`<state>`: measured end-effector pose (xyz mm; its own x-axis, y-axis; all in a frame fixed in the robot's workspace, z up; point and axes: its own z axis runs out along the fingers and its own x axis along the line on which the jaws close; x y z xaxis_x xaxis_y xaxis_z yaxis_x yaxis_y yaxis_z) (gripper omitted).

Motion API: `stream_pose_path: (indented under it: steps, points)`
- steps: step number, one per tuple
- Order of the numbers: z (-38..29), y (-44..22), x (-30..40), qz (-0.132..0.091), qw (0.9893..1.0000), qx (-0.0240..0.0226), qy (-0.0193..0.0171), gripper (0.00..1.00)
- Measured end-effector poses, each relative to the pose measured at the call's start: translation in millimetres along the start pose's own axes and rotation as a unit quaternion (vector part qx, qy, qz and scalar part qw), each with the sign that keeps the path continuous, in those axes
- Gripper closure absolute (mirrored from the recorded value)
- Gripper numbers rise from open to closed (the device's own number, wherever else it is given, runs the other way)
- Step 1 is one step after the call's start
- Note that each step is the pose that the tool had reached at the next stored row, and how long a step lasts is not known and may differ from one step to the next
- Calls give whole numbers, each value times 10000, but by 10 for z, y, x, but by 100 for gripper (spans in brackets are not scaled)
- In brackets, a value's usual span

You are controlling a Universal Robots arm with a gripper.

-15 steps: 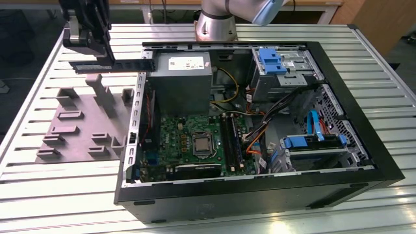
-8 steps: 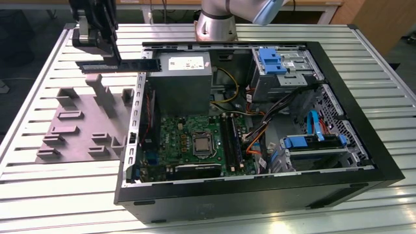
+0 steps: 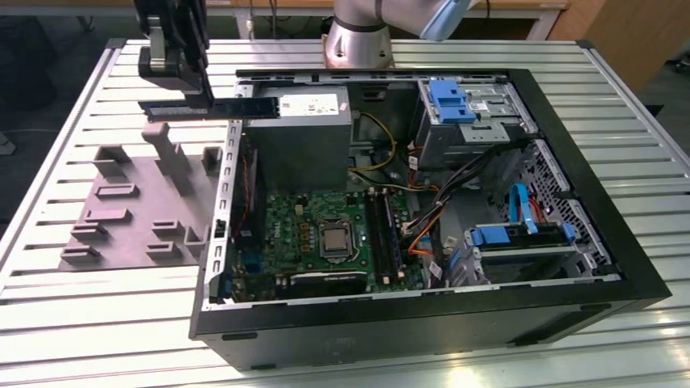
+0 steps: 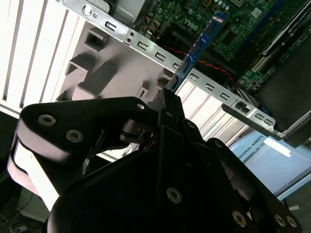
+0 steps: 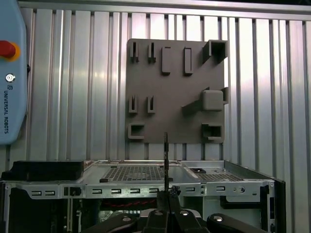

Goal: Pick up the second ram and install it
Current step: 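Pick up the second ram and move it above second insertion slot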

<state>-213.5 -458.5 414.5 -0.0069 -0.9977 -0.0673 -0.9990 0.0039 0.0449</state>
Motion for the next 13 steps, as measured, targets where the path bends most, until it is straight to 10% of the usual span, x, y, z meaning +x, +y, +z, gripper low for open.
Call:
stream_pose_path:
  steps: [13]
  points:
    - [-8,-187,-1,0,10000,0,0,88]
